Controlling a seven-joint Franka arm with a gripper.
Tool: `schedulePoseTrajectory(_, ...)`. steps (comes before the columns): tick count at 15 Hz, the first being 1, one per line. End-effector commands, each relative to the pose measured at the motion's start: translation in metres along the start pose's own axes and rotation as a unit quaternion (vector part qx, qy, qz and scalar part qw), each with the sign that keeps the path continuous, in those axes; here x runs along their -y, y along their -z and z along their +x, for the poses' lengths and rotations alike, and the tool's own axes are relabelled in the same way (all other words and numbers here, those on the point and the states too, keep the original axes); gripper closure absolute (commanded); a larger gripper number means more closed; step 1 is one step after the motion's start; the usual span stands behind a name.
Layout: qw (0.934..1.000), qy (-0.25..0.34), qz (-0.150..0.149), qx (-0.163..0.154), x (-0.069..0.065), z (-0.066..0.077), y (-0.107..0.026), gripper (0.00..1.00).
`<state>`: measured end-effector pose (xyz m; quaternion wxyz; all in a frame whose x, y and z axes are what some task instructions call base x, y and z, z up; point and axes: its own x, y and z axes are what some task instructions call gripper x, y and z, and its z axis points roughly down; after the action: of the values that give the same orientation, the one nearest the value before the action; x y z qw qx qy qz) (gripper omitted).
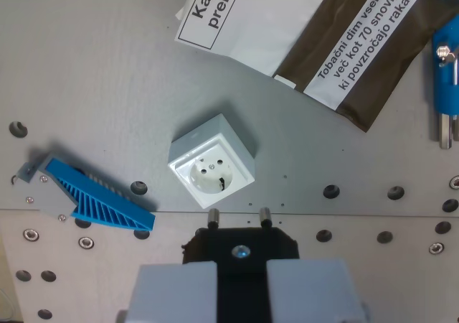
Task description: Move above the white socket
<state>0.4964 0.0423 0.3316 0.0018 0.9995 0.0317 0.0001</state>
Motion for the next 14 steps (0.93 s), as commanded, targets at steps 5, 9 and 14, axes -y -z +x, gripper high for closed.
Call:
schedulePoseTrajectory(5,1.0000,0.001,0.000,-0.001,-0.0001,-0.0002,-0.0003,1.00)
schedulePoseTrajectory(9,1.0000,0.009,0.000,-0.001,0.0001,-0.0012,-0.0020,1.00)
schedulePoseTrajectory(14,0.9995,0.030,0.000,-0.007,0.0005,-0.0049,-0.0087,1.00)
